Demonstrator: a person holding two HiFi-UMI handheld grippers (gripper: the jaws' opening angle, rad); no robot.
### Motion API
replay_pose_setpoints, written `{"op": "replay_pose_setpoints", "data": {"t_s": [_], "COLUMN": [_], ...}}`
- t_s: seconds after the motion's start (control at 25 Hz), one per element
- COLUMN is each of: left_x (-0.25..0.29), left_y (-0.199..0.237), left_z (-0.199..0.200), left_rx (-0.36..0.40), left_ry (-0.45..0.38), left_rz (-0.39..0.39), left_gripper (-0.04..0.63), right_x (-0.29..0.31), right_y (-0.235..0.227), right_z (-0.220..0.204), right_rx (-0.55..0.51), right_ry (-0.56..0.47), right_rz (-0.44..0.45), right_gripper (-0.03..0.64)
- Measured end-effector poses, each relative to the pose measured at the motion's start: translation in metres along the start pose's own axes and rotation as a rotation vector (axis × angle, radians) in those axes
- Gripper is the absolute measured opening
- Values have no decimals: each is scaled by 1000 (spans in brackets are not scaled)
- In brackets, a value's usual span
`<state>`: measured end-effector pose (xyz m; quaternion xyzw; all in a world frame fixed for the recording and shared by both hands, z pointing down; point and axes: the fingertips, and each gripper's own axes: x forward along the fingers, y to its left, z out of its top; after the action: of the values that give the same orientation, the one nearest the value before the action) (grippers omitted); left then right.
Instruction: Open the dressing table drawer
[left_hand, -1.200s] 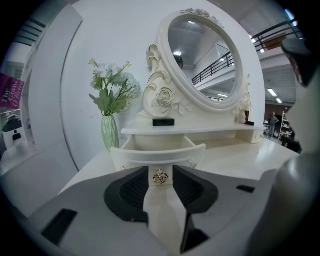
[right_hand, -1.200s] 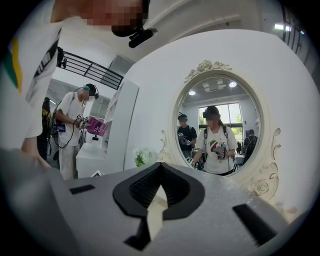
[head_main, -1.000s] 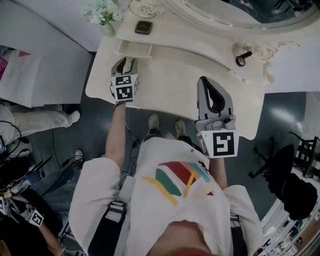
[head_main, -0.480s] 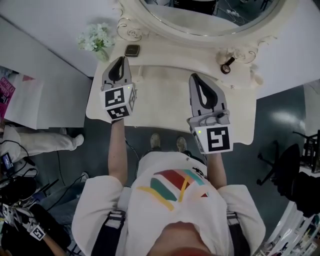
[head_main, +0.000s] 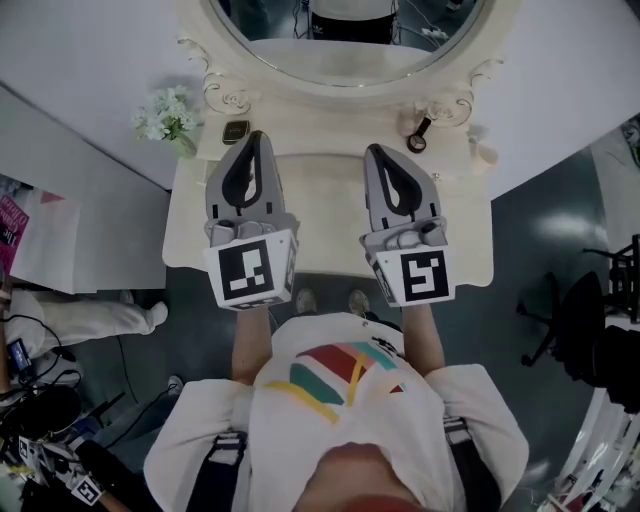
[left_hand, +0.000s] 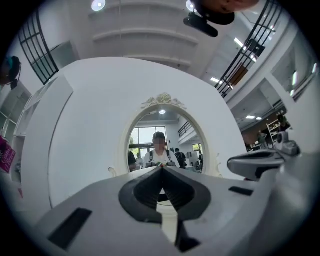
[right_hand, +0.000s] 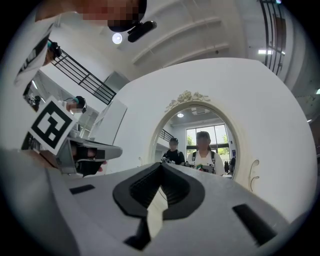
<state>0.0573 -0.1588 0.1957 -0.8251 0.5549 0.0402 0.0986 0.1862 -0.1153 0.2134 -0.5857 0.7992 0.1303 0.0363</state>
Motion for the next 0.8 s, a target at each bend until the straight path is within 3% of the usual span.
{"op": "replay_pose_setpoints", "data": {"t_s": [0.16, 0.36, 0.8], "left_x": [-13, -20, -20], "left_y": [-29, -47, -42], "left_z": [13, 13, 1], "left_rx": [-20, 1, -22], "left_ry": [6, 3, 32], "left_rz": [-45, -81, -56], "left_gripper": [6, 6, 6], "right_x": [-5, -12, -16], "right_y": [-7, -8, -8], "right_z": [3, -9, -18], "right_rx": [6, 17, 36], "right_ry": [-7, 56, 105], "right_rz": [-12, -21, -26], "right_gripper": [0, 0, 0]}}
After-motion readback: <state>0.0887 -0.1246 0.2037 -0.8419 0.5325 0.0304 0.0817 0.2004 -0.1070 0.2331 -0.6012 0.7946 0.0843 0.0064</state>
